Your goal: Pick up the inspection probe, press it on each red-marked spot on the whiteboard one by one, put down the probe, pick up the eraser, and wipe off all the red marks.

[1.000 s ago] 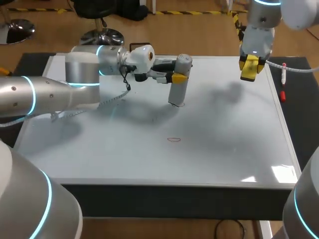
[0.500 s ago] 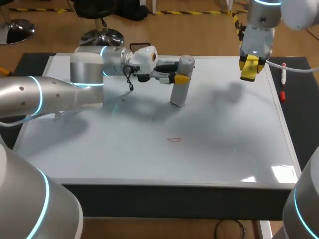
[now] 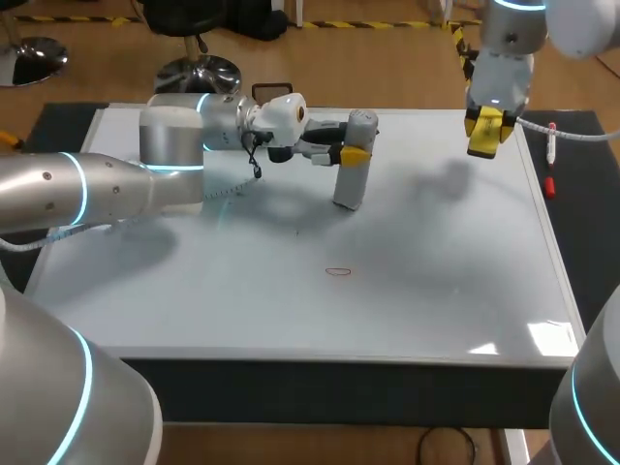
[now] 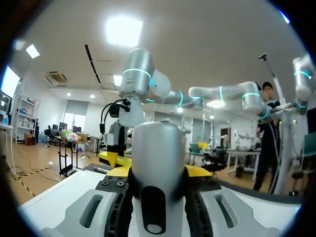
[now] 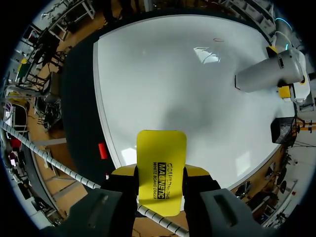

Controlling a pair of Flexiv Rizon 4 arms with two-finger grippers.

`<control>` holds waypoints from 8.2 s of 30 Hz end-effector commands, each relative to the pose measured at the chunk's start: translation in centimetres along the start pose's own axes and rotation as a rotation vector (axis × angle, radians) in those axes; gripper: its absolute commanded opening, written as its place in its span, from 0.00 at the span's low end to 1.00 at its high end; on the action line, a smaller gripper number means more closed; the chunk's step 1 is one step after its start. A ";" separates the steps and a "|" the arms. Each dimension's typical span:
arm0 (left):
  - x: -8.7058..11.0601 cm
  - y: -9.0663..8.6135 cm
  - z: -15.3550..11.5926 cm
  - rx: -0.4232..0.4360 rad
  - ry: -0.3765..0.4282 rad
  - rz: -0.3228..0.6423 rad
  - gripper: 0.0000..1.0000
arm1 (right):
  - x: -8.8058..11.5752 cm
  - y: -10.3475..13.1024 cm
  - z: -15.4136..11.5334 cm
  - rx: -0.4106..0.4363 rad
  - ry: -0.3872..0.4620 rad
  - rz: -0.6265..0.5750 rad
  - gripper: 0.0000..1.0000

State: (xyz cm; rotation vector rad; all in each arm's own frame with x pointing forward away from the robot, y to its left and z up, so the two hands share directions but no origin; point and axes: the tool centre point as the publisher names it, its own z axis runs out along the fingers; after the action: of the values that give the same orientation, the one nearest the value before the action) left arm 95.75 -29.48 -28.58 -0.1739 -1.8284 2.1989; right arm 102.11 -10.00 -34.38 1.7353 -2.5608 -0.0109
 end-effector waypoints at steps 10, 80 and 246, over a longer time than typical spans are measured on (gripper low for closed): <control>0.1 0.5 -1.8 -0.039 -0.013 0.003 0.00 | 0.1 -0.1 -0.1 0.001 0.003 -0.002 0.00; 0.9 -12.7 -23.2 0.060 -0.397 0.218 0.00 | 0.1 -0.1 -0.1 0.001 0.003 -0.002 0.00; 1.1 -13.9 -28.4 0.071 -0.488 0.212 0.00 | -15.1 15.2 11.2 -0.132 0.042 -0.361 0.00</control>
State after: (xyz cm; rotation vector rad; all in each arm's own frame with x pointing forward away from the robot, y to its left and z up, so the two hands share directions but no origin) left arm 104.31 0.01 -20.57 0.2095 -2.0391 2.6255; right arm 93.71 11.23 -43.40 2.0832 -2.1176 -0.1556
